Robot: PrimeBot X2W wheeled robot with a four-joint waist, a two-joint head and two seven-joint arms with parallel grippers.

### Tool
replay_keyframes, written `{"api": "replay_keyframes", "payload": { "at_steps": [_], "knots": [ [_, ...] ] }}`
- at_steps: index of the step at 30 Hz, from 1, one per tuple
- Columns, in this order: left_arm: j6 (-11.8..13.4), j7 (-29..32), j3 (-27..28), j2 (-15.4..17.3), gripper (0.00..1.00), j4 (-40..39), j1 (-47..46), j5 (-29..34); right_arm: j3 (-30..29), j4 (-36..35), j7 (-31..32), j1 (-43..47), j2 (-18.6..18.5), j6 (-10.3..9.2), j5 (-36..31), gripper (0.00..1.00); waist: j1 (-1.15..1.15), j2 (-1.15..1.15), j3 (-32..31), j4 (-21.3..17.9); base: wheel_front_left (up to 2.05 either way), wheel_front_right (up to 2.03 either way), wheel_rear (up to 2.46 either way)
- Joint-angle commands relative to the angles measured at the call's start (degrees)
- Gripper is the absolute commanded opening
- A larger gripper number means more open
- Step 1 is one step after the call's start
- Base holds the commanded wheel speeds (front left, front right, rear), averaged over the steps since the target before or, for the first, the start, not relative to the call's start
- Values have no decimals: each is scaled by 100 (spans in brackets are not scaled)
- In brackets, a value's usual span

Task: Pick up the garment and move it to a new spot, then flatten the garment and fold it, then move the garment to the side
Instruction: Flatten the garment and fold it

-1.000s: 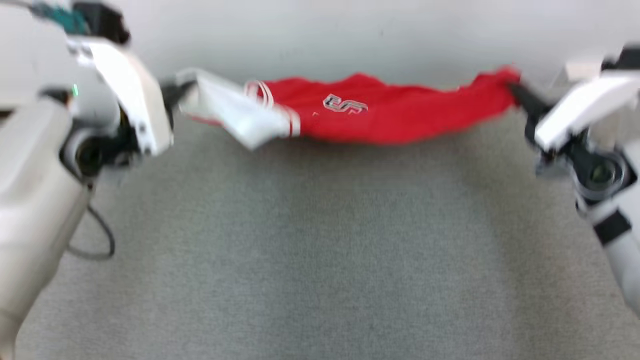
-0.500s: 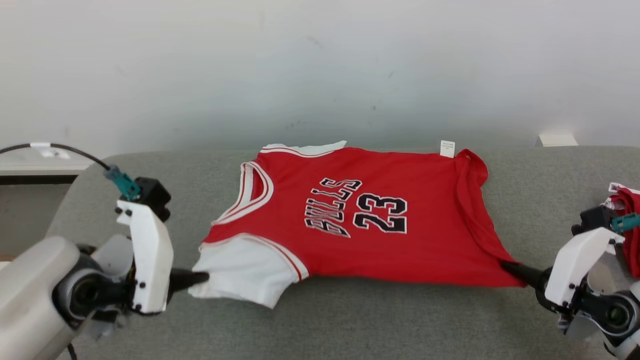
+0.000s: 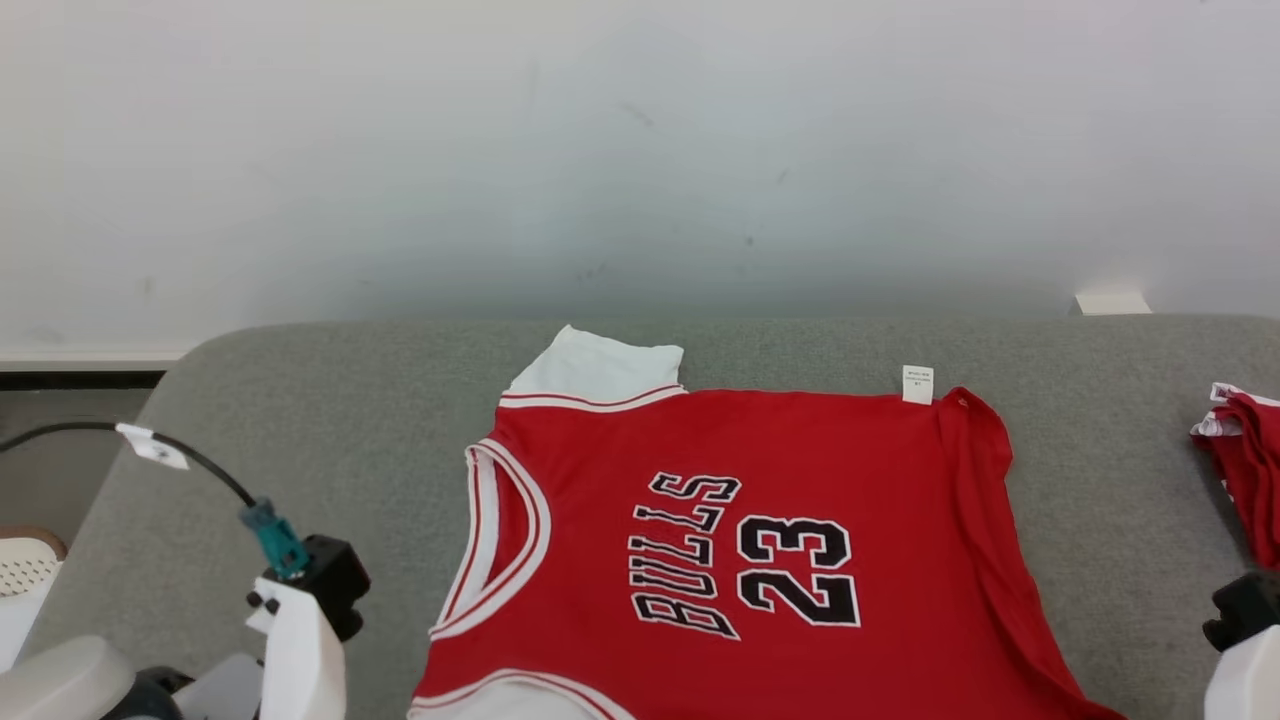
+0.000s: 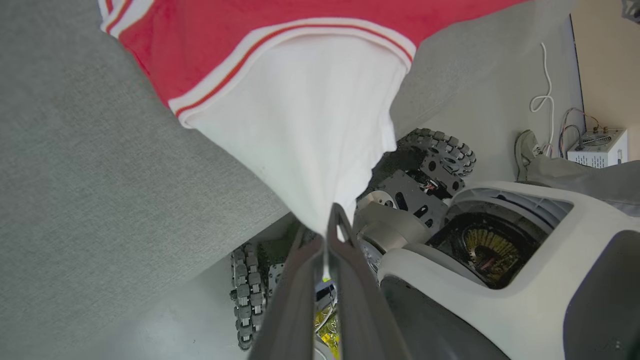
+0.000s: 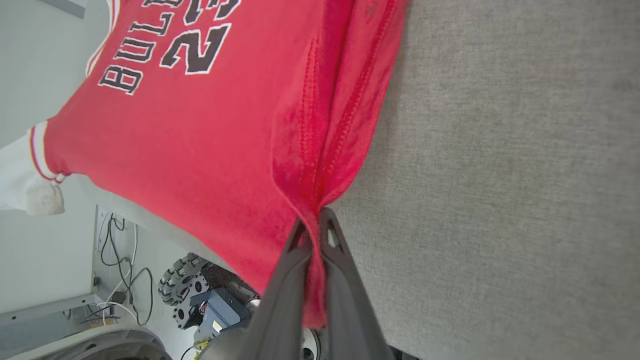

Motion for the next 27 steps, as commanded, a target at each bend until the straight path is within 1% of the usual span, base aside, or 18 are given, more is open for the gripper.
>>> {"api": "replay_keyframes", "payload": {
  "at_steps": [1,3,5,8,10,12,13,16,17,18,21,26,27],
  "knots": [
    [65,38,15,108,0,-160,150,-134,-87,-220,66,191,-242,2,2,0,1,0,37,-36,0,0,0],
    [126,43,46,170,0,-295,149,-184,-171,-395,137,269,-405,2,-36,0,1,0,78,-78,0,0,0],
    [158,59,79,160,0,-340,91,-231,-262,-504,170,225,-469,2,-126,0,1,0,109,-126,0,0,0],
    [169,146,144,104,0,-252,-73,-234,-354,-509,291,46,-304,2,-167,0,1,0,161,-219,0,0,0],
    [139,230,159,17,0,-119,-198,-237,-369,-401,470,-108,-232,2,-274,0,1,0,192,-272,0,0,0],
    [104,353,182,-81,0,93,-370,-207,-380,-247,664,-285,-84,2,-362,0,1,0,262,-323,0,0,0],
    [104,353,182,-81,0,93,-370,-207,-380,-247,664,-285,-84,2,-362,0,1,0,262,-323,0,0,0],
    [75,516,208,-329,0,569,-639,-192,-450,111,903,-625,191,2,-504,0,1,0,367,-384,0,0,0],
    [100,597,210,-558,0,934,-792,-246,-506,433,1035,-856,431,2,-587,0,1,0,428,-419,0,0,0],
    [100,597,210,-558,0,934,-792,-246,-506,433,1035,-856,431,2,-587,0,1,0,428,-419,0,0,0],
    [120,669,190,-863,0,1532,-969,-253,-553,948,1213,-1233,797,2,-783,0,1,0,476,-482,0,0,0],
    [63,691,174,-1319,0,2439,-1235,-183,-657,1763,1340,-1805,1429,2,-1106,0,1,0,553,-567,0,0,0],
    [55,663,181,-1388,0,2622,-1294,-155,-682,1904,1358,-1914,1535,2,-1155,7,1,0,572,-584,0,0,0]
  ]
}}
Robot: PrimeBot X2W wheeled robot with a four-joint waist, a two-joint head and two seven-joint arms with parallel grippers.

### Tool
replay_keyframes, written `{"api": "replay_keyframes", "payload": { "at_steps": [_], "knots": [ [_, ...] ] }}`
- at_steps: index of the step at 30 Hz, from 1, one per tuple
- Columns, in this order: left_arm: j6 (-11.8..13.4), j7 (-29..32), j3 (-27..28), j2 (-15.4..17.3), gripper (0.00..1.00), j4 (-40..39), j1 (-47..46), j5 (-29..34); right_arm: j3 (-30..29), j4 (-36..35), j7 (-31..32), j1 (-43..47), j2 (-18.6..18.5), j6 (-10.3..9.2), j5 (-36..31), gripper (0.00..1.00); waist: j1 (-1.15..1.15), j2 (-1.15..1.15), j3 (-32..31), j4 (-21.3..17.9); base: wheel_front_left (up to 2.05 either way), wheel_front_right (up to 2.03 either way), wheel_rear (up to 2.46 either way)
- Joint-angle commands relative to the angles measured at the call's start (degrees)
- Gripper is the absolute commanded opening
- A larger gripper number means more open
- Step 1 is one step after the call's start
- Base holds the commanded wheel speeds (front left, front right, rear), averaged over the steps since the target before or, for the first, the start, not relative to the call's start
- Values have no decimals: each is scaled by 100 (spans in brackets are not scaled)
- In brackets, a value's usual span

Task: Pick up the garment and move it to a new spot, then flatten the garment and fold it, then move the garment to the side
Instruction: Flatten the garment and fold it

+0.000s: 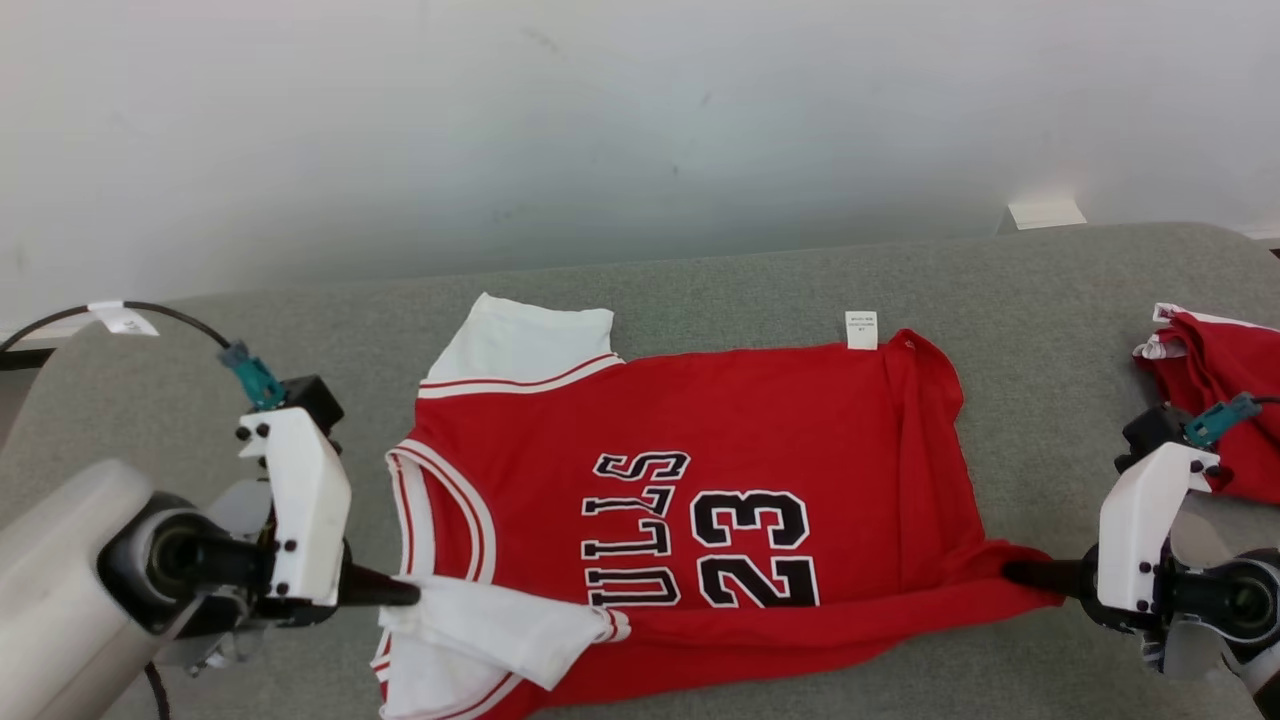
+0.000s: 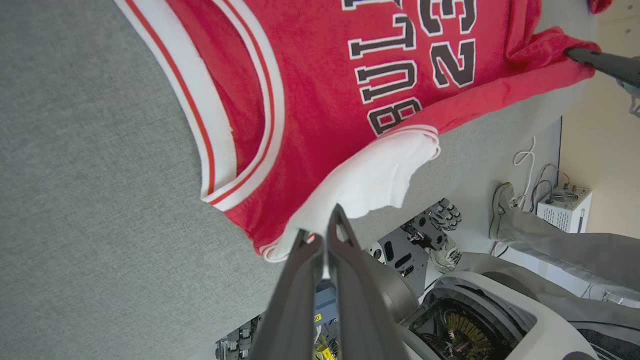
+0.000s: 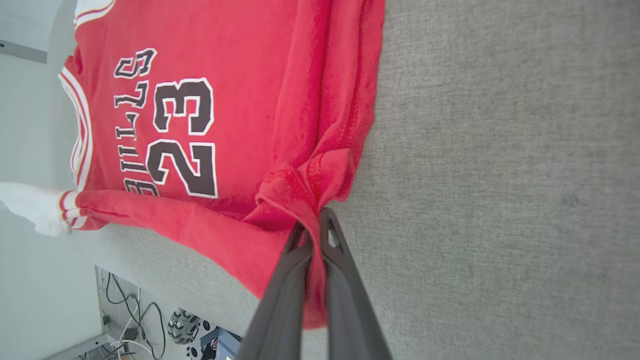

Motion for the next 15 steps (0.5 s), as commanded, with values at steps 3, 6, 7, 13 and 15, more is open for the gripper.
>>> {"api": "replay_keyframes", "payload": {
  "at_steps": [3,6,7,13,15],
  "knots": [
    [-79,-72,0,-239,0,495,-144,117,-104,474,23,-302,267,3,-162,18,0,-1,48,-33,0,0,0],
    [-194,-151,1,-434,0,974,-226,135,-195,875,19,-519,479,3,-293,40,0,-1,75,-41,0,0,0],
    [-230,-193,1,-502,2,1131,-250,156,-223,1003,-5,-580,540,3,-318,66,0,-1,79,-40,0,0,0],
    [-524,-775,124,-844,100,1882,-426,332,-488,1616,-358,-925,761,3,-534,100,0,-1,67,-16,0,0,0],
    [-682,-1102,136,-945,100,2111,-473,501,-606,1763,-576,-1000,807,3,-583,100,0,-1,39,1,0,0,0]
  ]
}}
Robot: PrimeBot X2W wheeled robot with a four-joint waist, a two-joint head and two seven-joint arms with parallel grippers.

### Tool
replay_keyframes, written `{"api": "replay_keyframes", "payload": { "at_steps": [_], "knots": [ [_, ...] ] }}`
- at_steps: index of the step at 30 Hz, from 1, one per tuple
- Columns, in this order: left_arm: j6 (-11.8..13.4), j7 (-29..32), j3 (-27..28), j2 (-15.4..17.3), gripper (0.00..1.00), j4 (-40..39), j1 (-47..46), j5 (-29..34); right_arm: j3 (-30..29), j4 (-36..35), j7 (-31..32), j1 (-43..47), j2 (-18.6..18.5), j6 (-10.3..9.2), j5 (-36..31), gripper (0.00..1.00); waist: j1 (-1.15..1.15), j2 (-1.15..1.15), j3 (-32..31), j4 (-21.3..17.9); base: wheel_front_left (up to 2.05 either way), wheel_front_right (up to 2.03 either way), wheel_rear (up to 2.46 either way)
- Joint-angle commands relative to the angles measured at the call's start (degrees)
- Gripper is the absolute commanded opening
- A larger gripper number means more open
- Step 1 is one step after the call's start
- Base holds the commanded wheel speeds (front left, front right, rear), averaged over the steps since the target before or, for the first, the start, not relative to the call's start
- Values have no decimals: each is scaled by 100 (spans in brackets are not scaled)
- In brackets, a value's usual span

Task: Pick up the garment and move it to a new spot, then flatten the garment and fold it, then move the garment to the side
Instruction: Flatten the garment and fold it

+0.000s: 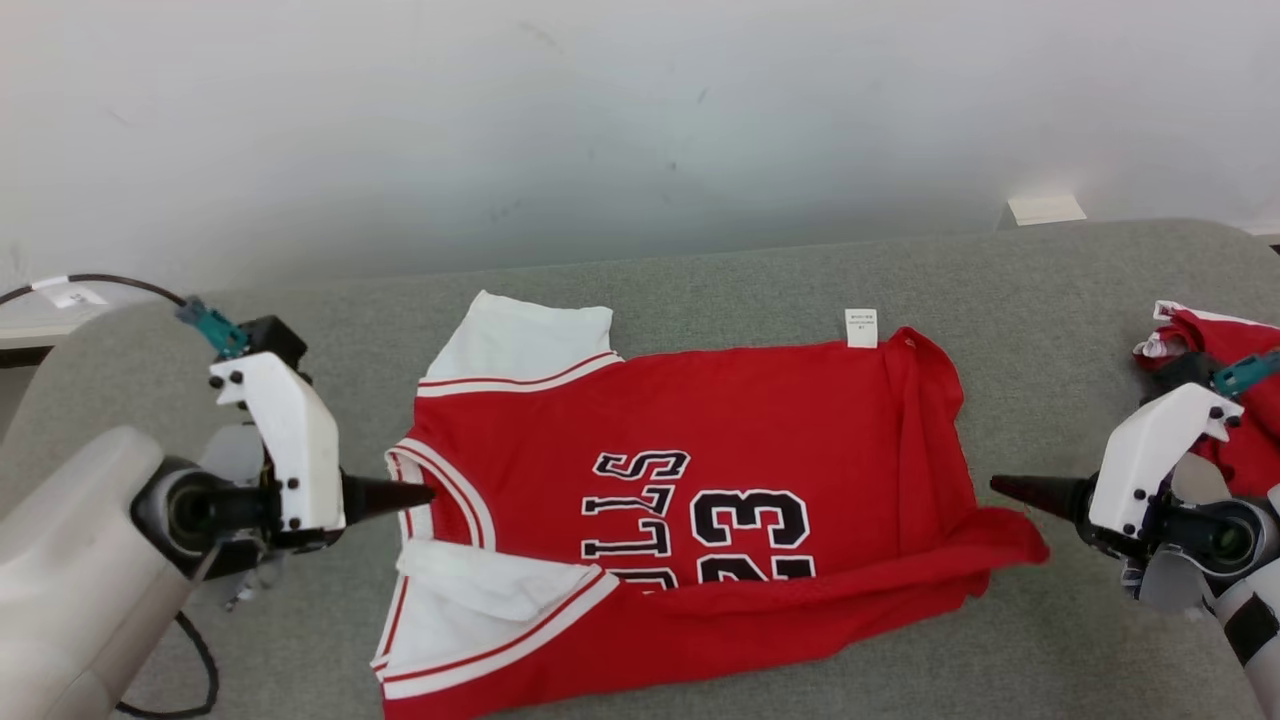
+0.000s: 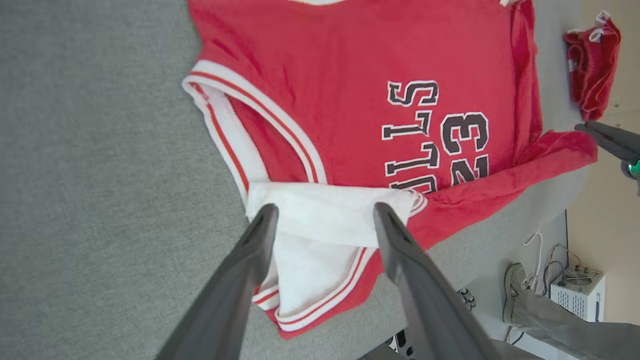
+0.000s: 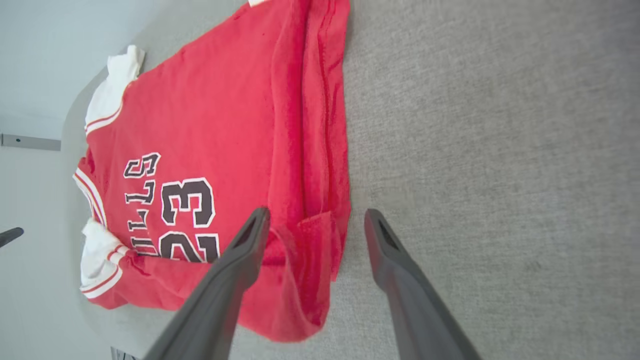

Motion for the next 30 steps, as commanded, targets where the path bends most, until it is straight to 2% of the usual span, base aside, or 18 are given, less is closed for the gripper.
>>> {"api": "replay_keyframes", "payload": {
  "at_steps": [1,4,7,11,14,18,24,27,30],
  "knots": [
    [-91,-141,12,-71,100,129,-23,92,-83,85,-160,-64,24,3,-58,100,0,-1,-33,19,0,0,0],
    [-272,-447,31,-184,100,300,-133,215,-223,161,-500,-105,15,3,-127,100,0,-1,-86,70,0,0,0],
    [-383,-894,10,-174,100,316,-194,508,-247,-115,-944,31,-54,3,-253,100,0,-1,-122,113,0,0,0],
    [-460,-1912,-46,-88,100,140,-239,1129,-314,-864,-2169,318,-211,3,-613,100,0,-1,-148,164,0,0,0],
    [-348,-2828,55,-22,100,-78,-61,1507,-414,-1448,-3202,634,-341,3,-1007,100,0,-1,-161,191,0,0,0],
    [121,-4093,223,97,100,-577,340,1950,-630,-2272,-4404,1222,-457,3,-1657,100,0,-1,-169,233,0,0,0],
    [1218,-5680,466,289,100,-1604,1338,2448,-1381,-3276,-5671,2463,-469,2,-2647,100,0,-1,-158,334,0,0,0],
    [1723,-6006,517,302,100,-2061,1885,2764,-1825,-3734,-5913,3115,-223,2,-3024,100,0,-1,-158,380,0,0,0],
    [2193,-6093,793,163,100,-2515,2494,2985,-2173,-4109,-5982,3676,123,2,-3212,100,0,-1,-137,394,0,0,0]
  ]
}}
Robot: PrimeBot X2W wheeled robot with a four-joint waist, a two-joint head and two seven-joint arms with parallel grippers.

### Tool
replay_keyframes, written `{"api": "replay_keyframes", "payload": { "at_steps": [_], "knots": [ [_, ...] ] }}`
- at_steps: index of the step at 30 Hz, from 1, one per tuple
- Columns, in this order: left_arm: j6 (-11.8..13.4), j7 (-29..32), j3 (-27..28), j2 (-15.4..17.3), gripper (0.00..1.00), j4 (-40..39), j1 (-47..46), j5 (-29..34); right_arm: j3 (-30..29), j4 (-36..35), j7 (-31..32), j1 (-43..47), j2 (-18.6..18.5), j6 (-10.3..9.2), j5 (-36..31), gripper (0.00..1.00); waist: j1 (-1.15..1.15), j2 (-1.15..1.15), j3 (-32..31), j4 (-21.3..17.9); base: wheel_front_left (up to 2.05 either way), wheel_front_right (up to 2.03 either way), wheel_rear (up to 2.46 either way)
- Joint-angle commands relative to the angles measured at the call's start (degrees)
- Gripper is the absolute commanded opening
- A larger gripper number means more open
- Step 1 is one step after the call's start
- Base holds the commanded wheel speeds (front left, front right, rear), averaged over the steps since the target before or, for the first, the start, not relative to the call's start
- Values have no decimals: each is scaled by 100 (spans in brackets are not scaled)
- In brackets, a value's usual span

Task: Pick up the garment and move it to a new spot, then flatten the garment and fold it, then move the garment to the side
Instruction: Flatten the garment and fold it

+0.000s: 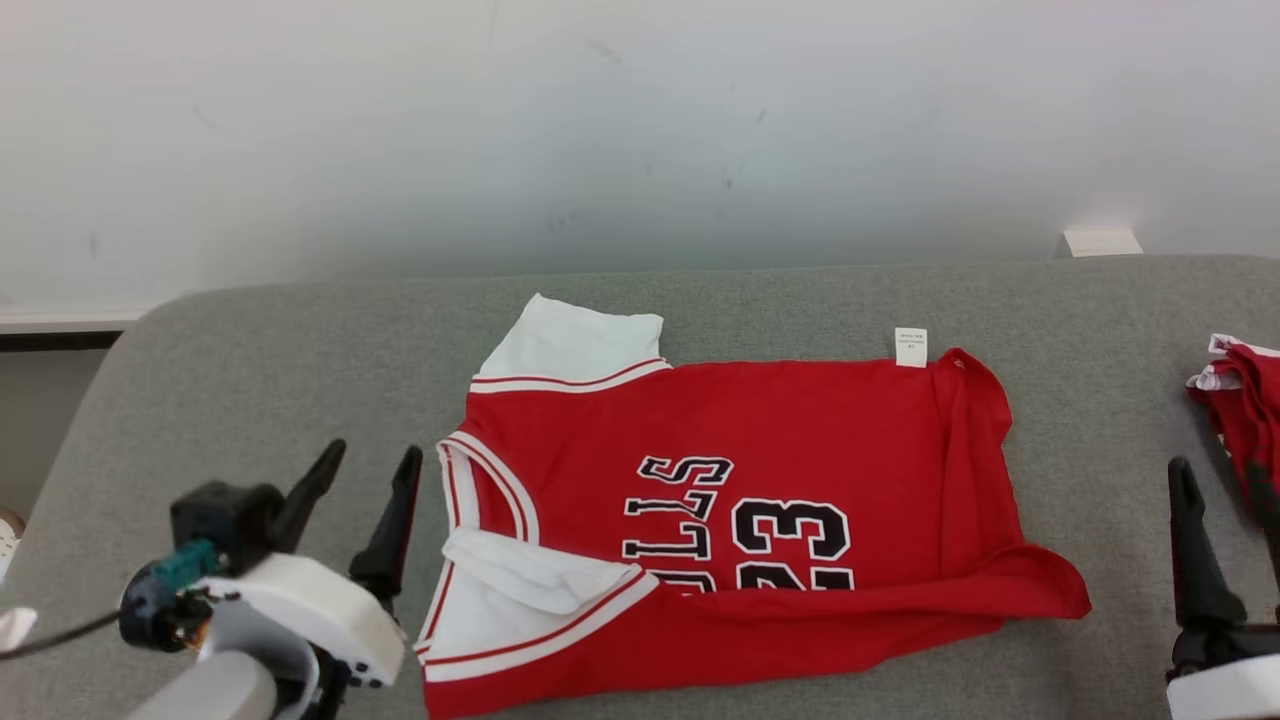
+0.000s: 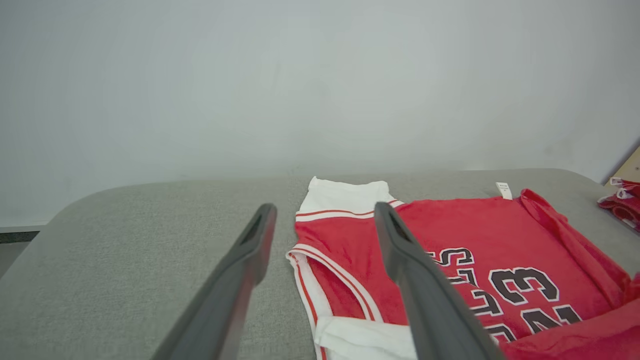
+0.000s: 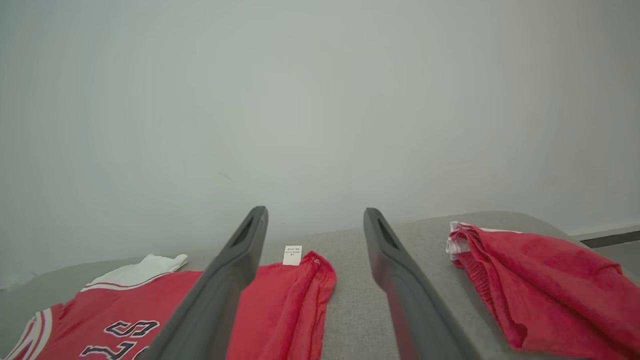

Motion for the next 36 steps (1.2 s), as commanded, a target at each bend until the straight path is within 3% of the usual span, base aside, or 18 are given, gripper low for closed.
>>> {"api": "replay_keyframes", "payload": {
  "at_steps": [1,4,6,15,25,36],
  "knots": [
    [207,-43,250,-84,100,-244,302,319,-142,-152,-26,293,142,1,-95,100,0,0,14,16,0,0,0],
    [400,-25,602,-422,100,-510,1075,733,-94,-251,32,666,257,1,-256,100,0,0,22,28,0,0,0],
    [387,-28,856,-640,100,-568,1390,952,-13,-202,61,825,330,1,-350,100,0,0,25,31,0,0,0],
    [-226,-30,1508,-1465,100,-59,2255,1618,370,895,98,887,225,-1,-858,100,0,0,40,142,0,0,0],
    [-807,-30,1537,-1747,100,783,2161,1815,845,2019,369,207,378,-1,-681,100,0,0,68,143,0,0,0],
    [-1161,109,1386,-1940,100,1373,1852,1685,1378,2881,212,-569,364,-1,-355,100,0,0,175,181,0,0,0]
  ]
}}
